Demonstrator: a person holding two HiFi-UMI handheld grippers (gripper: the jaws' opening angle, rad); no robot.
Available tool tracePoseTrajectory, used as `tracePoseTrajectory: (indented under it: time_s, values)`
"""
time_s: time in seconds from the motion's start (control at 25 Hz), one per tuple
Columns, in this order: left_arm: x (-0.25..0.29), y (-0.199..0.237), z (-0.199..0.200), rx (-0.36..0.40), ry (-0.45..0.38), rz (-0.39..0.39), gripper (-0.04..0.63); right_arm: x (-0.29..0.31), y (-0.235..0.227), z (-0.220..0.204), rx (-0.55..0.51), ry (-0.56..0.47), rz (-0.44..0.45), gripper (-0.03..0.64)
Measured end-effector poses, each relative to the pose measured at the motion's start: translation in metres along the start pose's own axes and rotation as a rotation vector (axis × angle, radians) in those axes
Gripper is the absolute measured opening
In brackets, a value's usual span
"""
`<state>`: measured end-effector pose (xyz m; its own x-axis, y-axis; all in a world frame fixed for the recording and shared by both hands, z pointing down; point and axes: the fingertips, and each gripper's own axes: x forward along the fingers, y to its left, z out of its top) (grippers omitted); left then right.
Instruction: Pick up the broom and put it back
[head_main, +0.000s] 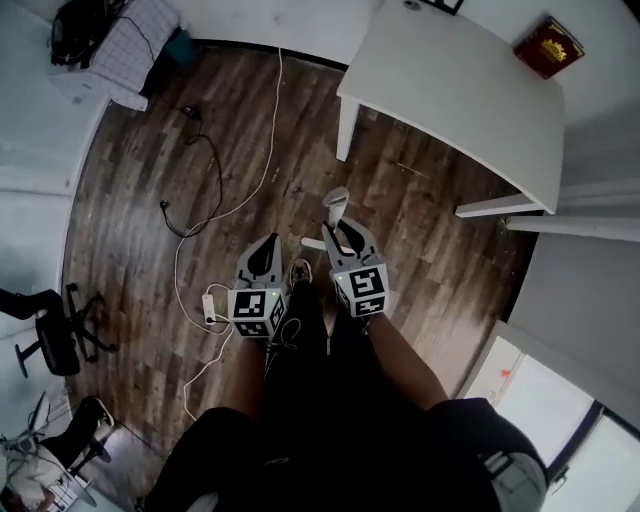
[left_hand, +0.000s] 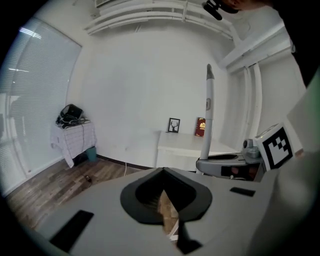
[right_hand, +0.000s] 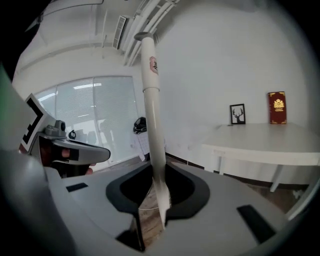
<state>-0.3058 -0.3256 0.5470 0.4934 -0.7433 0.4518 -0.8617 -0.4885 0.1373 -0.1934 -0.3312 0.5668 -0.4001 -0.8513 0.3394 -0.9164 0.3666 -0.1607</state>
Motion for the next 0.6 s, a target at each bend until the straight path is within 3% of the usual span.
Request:
tracePoseTrajectory:
  time_s: [0.16, 0.36, 0.6]
  values:
    - [0.042, 0.001, 0.000, 0.051, 0.038, -0.108, 0.000, 0.012, -0.027, -0.013, 0.038, 0.023, -0.073, 0.098]
    - [0.086, -0.002, -0.005, 0.056, 0.054, -0.210, 0.000, 0.034, -0.054, -0.037, 0.052, 0.064, -0.121, 0.098]
    - [0.121, -0.002, -0.028, 0.089, 0.104, -0.264, 0.000, 0.051, -0.078, -0.066, 0.069, 0.097, -0.154, 0.098]
